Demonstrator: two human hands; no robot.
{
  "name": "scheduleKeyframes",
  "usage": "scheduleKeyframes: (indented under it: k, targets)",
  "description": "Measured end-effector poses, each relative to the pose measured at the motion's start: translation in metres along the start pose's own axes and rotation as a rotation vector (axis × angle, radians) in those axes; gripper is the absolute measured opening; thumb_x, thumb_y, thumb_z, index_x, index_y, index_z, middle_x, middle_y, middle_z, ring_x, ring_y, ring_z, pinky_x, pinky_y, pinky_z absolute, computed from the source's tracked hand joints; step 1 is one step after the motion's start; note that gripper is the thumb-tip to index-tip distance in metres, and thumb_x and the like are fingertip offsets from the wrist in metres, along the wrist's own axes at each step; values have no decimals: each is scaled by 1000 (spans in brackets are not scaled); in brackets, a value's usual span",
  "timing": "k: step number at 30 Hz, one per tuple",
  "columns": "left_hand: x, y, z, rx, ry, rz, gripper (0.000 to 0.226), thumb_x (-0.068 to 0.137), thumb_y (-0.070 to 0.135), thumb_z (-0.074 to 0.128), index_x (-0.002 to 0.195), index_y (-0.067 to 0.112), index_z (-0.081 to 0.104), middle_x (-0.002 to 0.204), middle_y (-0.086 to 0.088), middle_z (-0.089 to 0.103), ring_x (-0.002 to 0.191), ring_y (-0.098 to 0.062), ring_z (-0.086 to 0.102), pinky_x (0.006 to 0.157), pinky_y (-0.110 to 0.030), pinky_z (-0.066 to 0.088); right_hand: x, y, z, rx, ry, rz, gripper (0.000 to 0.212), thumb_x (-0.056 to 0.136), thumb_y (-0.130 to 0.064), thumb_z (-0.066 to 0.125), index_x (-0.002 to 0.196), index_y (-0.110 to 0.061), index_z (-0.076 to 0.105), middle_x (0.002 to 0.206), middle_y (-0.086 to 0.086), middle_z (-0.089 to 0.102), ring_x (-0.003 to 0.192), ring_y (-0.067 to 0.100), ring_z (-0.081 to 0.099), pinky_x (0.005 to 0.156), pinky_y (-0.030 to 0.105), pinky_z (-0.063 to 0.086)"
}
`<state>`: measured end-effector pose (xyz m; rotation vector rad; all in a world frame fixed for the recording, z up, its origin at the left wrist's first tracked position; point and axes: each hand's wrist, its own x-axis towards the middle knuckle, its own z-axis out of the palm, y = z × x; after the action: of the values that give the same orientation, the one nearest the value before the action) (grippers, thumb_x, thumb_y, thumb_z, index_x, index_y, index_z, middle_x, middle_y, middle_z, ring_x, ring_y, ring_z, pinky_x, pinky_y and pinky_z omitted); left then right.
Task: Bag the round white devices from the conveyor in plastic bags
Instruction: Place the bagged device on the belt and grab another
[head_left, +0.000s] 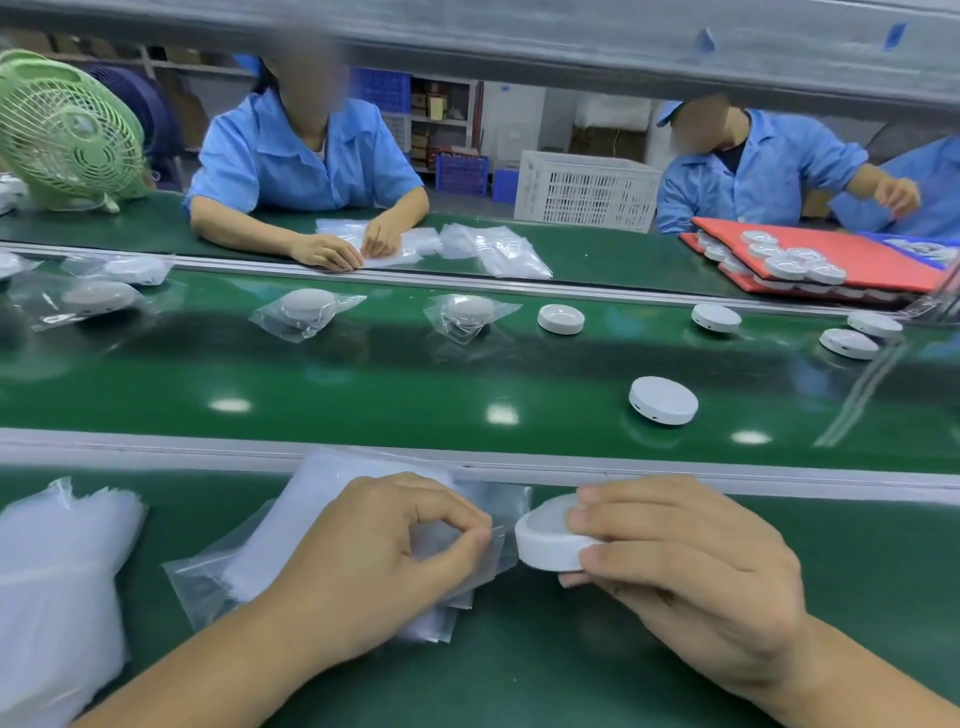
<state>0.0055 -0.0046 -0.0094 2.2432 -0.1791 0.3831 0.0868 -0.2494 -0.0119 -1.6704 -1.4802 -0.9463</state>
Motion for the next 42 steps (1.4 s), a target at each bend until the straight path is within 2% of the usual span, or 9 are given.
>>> scheduleKeyframes:
  k: [9,14,18,22,28,30,34,38,42]
  targets:
    - [1,5,5,-170,117,-51,9,84,43,72,92,47,75,90,26,74,92,4,68,83,-18,50,1,1,8,-39,-105,6,10,84,-18,88,90,-22,81,113,-14,75,90,19,67,72,34,52]
    - [-4,16,9,-360,-131,-8,59,62,49,92,115,49,68,109,19,74,103,-4,69,88,-20,54,11,-16,18,321,231,657,26,71,-55,88,79,-32,77,94,-14,79,89,14,75,79,28,58]
    - [-3,18,24,-322,260,29,25,75,41,79,99,42,71,97,18,75,93,-4,71,78,-15,54,19,-16,22,488,-144,901,34,64,-67,85,80,-37,80,136,-19,64,130,0,56,105,35,44]
    - [2,13,25,-445,338,-38,16,82,35,71,98,38,69,102,12,74,99,-9,70,83,-19,53,34,-4,37,400,-363,889,43,82,-58,73,62,-27,52,60,-18,52,56,0,44,56,15,36]
    - [5,-3,3,321,209,99,19,89,52,52,106,45,58,110,32,54,114,-1,46,93,-24,38,80,103,60,157,-11,1188,41,95,-25,64,56,-16,54,51,-10,48,54,11,43,58,29,38]
    - [4,-7,1,464,76,122,21,88,56,51,98,44,65,102,33,59,109,1,46,91,-28,41,95,149,60,199,141,1389,28,96,-25,60,85,0,67,71,5,60,69,23,52,66,36,42]
    - [2,-12,6,550,-127,124,34,89,64,45,100,50,73,102,34,66,101,1,56,82,-25,48,94,194,61,-100,-305,1405,37,104,-33,49,123,-6,67,114,12,70,87,25,58,71,31,42]
    - [5,-17,6,545,-149,158,30,89,64,46,98,53,72,106,36,65,99,4,57,77,-24,46,58,174,64,-338,-866,1133,69,91,-79,29,149,-45,43,160,-9,42,141,26,45,113,49,35]
    - [5,-16,4,527,-155,139,31,88,64,45,92,50,73,107,38,61,102,9,50,84,-22,42,28,156,48,-534,-859,925,63,85,-76,45,139,-44,38,134,0,45,113,28,56,88,40,49]
